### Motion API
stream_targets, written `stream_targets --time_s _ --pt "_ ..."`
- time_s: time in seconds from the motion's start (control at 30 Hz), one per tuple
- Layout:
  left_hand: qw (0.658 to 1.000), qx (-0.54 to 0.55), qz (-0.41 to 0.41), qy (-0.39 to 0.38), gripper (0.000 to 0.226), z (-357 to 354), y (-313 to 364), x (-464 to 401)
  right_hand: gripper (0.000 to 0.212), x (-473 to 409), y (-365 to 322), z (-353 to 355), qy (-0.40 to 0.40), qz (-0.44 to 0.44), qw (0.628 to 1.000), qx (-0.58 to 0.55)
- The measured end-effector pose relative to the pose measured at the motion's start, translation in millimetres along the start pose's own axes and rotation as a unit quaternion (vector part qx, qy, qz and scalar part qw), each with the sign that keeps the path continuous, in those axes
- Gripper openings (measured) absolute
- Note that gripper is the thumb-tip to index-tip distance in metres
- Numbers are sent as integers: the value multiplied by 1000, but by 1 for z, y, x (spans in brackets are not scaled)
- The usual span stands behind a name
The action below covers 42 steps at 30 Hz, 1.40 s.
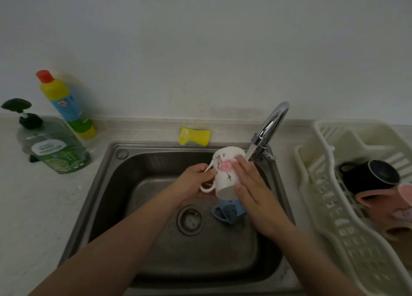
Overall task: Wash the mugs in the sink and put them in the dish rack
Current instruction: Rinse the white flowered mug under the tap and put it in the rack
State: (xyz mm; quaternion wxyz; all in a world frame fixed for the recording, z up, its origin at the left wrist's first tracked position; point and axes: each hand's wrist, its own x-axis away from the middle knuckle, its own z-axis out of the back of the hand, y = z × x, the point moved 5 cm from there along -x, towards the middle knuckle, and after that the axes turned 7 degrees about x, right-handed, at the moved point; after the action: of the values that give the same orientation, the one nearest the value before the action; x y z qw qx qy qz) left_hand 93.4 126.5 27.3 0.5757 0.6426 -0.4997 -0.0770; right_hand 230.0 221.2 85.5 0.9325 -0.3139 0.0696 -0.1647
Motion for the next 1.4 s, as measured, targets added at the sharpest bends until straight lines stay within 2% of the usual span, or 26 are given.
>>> stream_targets --time_s 0.13,0.27,0.3,0.43,0.5,0.6,0.73,0.9,0.97,1.1,1.2,1.27,1.4 --pt "999 -36 -7 -1 16 -11 6 -1 54 -26 -8 8 17 38 989 145" --pt "999 -49 -7 -6 11 -11 10 -7 56 10 -4 0 -24 144 974 172" --pt "999 -54 -6 -7 11 -13 10 -8 55 5 4 3 -23 137 978 157" --pt "998 -57 -9 -2 12 -29 14 -12 62 -32 26 18 14 19 992 121" --pt "997 -72 -11 -7 14 -33 16 -17 65 -18 18 13 8 43 989 142" --pt "995 -101 -13 -18 12 -36 12 -21 58 13 16 6 -3 96 983 157" --pt "993 -114 -6 -24 12 -48 7 -21 67 -20 37 19 32 -18 993 112" --pt "995 -95 -14 -15 15 -33 10 -19 57 15 5 2 -5 108 980 164" --pt "996 -93 -10 -8 16 -24 10 -14 59 3 11 5 0 95 986 134" --pt "999 -41 -14 22 17 -8 9 -6 52 -29 16 10 15 -37 999 -19" --pt "999 12 -9 29 12 9 7 -3 56 6 -2 -6 -13 15 1000 -12" --pt "1000 4 -12 25 11 16 6 0 54 12 0 -9 -23 26 999 -37" --pt "1000 -8 -14 22 12 9 4 0 50 -22 7 4 13 -117 970 -214"
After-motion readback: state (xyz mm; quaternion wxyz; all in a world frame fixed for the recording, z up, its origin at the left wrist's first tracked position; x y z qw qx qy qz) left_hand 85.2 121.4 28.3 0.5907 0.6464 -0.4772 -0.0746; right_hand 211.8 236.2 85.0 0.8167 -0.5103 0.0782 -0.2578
